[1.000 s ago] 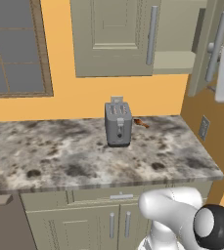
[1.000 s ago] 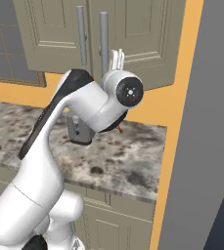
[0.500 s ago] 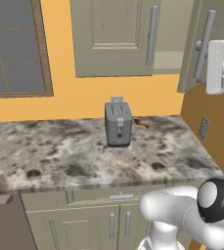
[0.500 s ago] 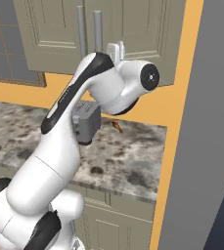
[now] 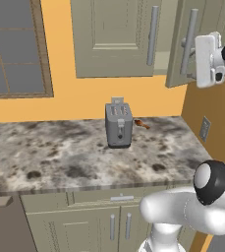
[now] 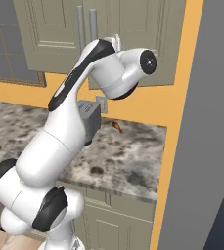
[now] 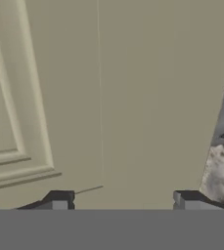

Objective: Close all open cabinet doors.

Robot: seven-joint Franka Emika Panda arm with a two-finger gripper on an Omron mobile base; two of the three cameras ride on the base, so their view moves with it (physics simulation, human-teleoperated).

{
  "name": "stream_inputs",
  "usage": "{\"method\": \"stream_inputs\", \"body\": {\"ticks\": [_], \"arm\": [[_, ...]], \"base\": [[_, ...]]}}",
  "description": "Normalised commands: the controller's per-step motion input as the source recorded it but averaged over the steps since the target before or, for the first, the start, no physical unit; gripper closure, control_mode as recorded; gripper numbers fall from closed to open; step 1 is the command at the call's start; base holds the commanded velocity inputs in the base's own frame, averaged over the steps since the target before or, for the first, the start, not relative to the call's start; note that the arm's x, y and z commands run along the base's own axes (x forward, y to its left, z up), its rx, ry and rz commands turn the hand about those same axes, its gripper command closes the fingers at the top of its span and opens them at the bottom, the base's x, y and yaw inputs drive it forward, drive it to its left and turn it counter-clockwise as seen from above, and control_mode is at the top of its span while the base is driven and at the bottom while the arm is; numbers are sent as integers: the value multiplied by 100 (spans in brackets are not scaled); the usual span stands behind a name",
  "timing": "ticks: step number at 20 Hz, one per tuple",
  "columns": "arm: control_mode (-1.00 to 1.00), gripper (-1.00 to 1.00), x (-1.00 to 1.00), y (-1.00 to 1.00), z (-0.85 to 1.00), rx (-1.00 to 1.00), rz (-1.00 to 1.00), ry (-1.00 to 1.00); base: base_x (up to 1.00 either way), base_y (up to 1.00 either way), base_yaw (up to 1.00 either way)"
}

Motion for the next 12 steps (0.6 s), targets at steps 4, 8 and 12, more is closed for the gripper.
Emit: {"method": "stream_inputs", "body": {"ticks": [4, 8, 12], "arm": [[-100, -100, 68, 19, -17, -5, 0, 0], [-100, -100, 60, 1, -24, -4, 0, 0], [-100, -100, 66, 0, -23, -4, 0, 2]], "base": [[0, 0, 0], [0, 0, 0], [0, 0, 0]]}}
